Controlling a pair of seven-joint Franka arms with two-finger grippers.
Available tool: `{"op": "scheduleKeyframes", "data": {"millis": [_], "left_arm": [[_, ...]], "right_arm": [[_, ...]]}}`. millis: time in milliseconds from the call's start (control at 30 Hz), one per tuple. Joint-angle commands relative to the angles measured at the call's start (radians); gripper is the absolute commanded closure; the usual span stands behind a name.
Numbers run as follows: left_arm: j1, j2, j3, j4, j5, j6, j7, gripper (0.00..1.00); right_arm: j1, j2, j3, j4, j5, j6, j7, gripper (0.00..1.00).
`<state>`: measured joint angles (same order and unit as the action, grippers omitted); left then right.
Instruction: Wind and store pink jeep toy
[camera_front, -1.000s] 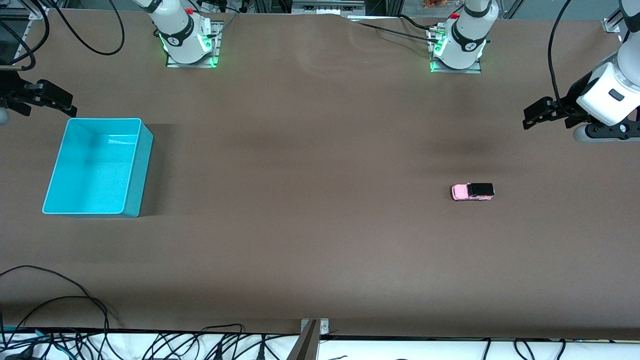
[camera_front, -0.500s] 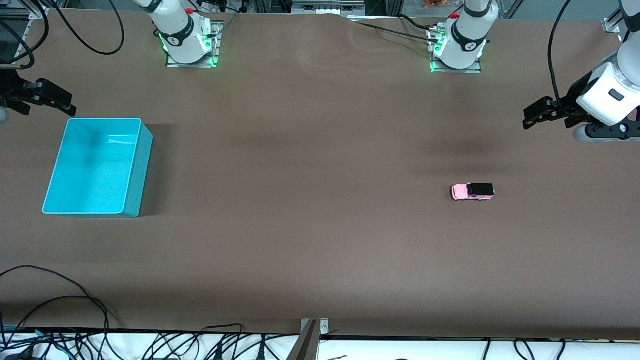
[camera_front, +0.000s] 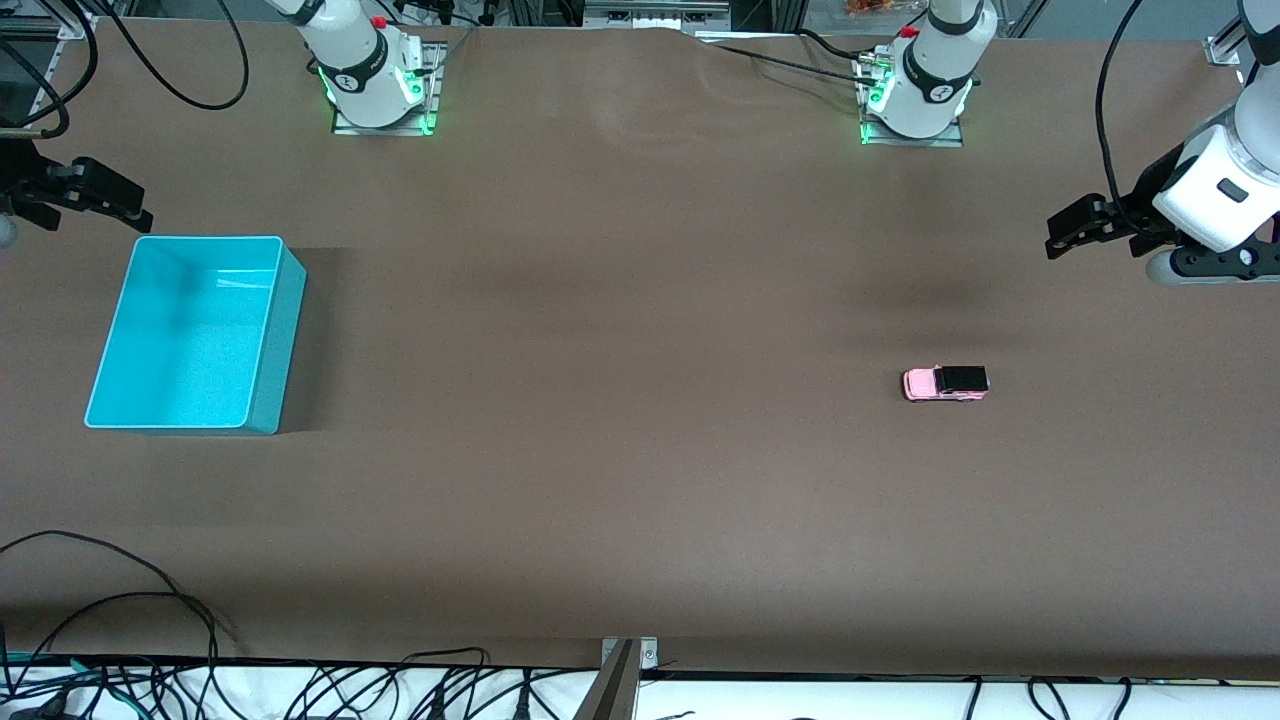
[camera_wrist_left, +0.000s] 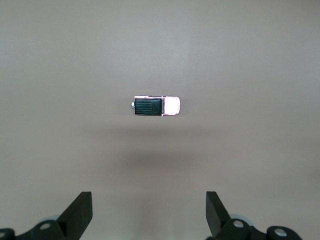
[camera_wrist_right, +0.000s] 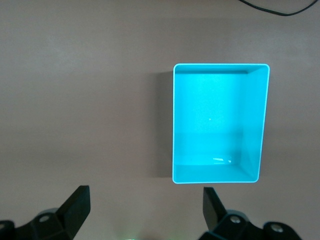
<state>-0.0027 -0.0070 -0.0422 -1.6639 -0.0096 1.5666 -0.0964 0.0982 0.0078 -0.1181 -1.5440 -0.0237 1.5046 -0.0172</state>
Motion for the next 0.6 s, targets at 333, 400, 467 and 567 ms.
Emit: {"op": "scheduleKeyframes", "data": {"millis": [333,400,467,567], "left_arm": [[0.004,0.007,-0.002,0.009,-0.004,0.0,0.018,0.0],[0.006,0.01,-0.002,0.009,-0.004,0.0,0.018,0.0],[0.006,0.012,-0.002,0.009,-0.004,0.001,0.018,0.0],[0.006,0.01,-0.002,0.009,-0.004,0.001,0.018,0.0]], "right_arm": [[0.003,0.001,-0.003,0.022,0.01,-0.024,0.0,0.0],[0.003,0.001,-0.003,0.022,0.01,-0.024,0.0,0.0],[0.003,0.001,-0.003,0.022,0.01,-0.024,0.0,0.0],[0.003,0.0,-0.003,0.022,0.01,-0.024,-0.001,0.0]]}}
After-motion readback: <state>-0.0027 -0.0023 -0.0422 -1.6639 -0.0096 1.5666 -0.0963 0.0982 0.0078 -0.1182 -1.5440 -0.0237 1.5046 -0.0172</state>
